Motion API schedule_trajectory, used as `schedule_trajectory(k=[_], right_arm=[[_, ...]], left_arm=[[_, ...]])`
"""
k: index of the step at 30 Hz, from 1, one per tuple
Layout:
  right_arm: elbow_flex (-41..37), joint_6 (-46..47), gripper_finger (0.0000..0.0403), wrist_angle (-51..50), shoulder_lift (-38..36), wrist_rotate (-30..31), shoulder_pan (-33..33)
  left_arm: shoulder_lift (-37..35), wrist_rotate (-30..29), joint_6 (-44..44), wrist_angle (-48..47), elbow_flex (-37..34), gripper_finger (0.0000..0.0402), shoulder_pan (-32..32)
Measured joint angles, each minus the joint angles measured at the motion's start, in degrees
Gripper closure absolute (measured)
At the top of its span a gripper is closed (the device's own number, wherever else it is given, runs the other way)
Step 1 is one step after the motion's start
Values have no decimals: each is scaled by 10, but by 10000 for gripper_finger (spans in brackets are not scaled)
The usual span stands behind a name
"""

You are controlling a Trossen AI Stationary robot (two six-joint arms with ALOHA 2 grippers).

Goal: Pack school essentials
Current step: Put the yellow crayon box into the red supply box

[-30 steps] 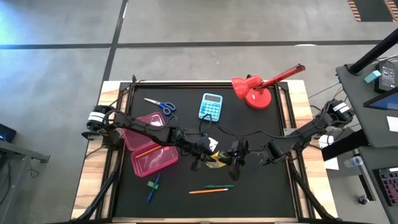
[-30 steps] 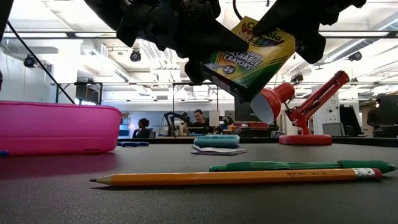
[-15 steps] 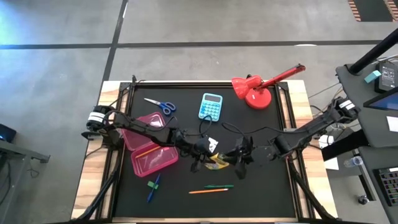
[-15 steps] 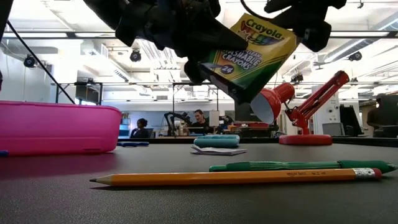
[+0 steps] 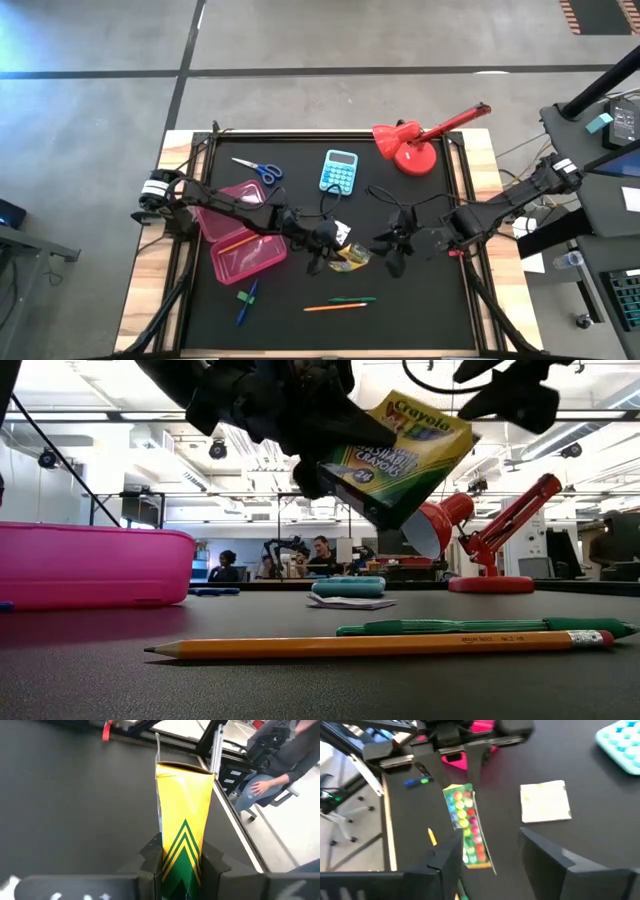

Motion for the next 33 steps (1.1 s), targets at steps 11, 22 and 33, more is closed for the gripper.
schedule_trajectory(k=[11, 22, 33], right_arm=[[15, 45, 197, -68, 13, 2, 1], [14, 93, 202, -48, 91, -5, 3], [14, 76, 202, 4, 119, -17, 3]], left_arm=[[-115, 114, -115, -316, 0, 345, 43], [-343, 40, -125, -691, -39, 345, 54], [-476, 33, -281, -703, -218, 345, 53]])
